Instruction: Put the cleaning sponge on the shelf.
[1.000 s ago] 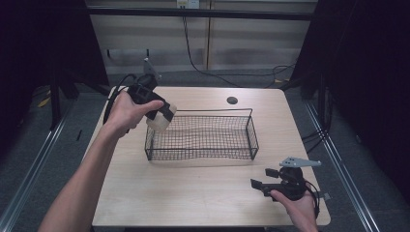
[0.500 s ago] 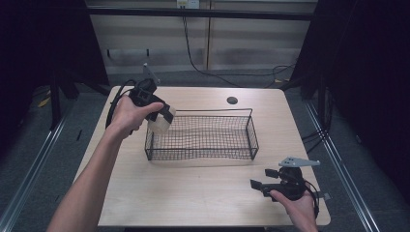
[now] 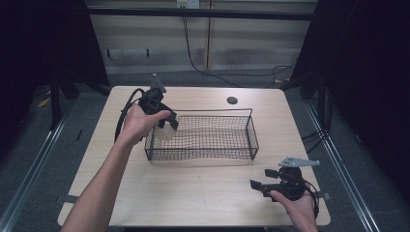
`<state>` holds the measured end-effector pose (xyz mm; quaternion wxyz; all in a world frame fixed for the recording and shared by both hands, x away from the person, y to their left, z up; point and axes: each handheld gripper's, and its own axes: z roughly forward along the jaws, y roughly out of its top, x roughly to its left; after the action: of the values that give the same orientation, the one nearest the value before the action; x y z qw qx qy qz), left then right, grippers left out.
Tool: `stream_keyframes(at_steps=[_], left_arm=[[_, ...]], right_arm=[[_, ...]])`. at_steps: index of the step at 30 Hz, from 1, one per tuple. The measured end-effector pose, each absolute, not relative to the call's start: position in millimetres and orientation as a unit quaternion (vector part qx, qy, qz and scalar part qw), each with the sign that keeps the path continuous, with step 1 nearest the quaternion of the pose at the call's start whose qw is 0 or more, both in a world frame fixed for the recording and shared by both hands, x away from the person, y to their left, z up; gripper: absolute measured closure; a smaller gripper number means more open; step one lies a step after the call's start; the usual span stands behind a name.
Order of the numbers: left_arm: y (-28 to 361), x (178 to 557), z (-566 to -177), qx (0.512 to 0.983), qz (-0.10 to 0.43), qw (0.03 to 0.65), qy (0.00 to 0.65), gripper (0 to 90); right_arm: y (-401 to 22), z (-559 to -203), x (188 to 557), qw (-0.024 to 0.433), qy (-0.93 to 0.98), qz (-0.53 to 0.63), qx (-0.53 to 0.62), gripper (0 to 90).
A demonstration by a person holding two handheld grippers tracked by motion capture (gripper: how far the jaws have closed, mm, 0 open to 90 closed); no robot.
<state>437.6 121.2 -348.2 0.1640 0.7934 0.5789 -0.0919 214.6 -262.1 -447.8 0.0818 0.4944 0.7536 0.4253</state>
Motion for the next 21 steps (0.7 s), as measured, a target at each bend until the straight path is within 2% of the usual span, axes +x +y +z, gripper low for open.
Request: stream_keyframes(at_steps=[12, 21], left_arm=[[115, 436, -367, 0.793, -0.092, 0.139, 0.586, 27.3], [112, 435, -375, 0.797, -0.073, 0.118, 0.588, 27.3]], right_arm=[[-262, -448, 214, 0.082, 0.753, 0.425, 0.496, 19.4], [-262, -448, 214, 0.083, 0.753, 0.426, 0.495, 19.4]])
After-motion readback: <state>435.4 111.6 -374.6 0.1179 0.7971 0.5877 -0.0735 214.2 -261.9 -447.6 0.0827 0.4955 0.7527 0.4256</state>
